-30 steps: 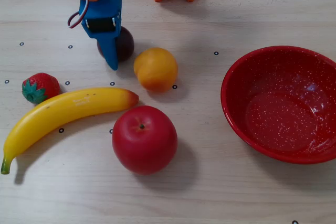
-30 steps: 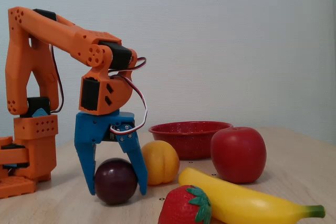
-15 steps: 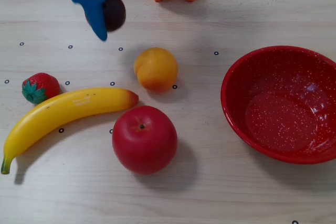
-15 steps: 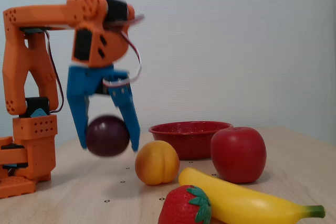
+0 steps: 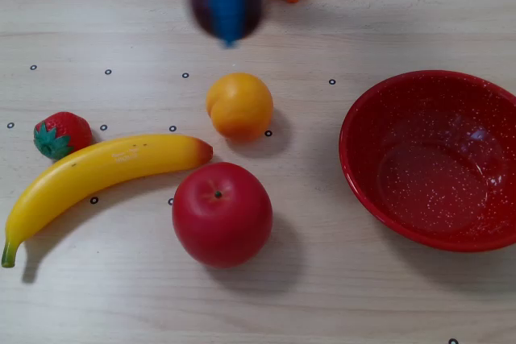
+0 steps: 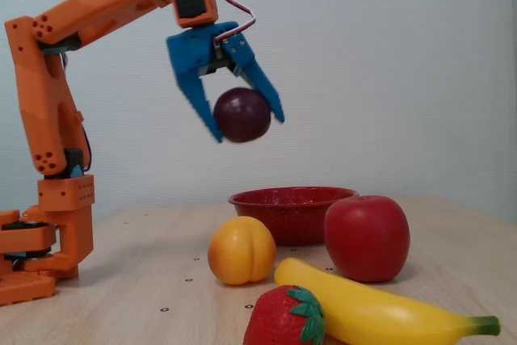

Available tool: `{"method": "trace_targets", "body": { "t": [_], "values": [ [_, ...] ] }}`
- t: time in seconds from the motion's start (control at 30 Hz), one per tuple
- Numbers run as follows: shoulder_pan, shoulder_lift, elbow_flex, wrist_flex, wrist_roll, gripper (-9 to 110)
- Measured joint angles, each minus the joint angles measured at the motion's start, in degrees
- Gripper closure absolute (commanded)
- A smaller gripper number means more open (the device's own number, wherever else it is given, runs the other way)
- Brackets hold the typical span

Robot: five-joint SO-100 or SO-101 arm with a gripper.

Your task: Put the plum in the red bowl.

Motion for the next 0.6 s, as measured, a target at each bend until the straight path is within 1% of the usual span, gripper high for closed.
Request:
{"method": "trace_targets", "body": {
  "t": [0.23,0.37,0.4,0.53,0.6],
  "values": [
    [20.3,0.3,0.0,-0.5,-10.9,101],
    [27.1,-3.6,-2.9,-6.7,-14.9,101],
    [27.9,-5.4,-4.3,-8.5,-15.4,99],
    [30.3,-15.3,-8.4,-13.2,-17.0,73],
    [30.6,-20.5,-10.6,-14.2,-17.4,69]
  ]
}}
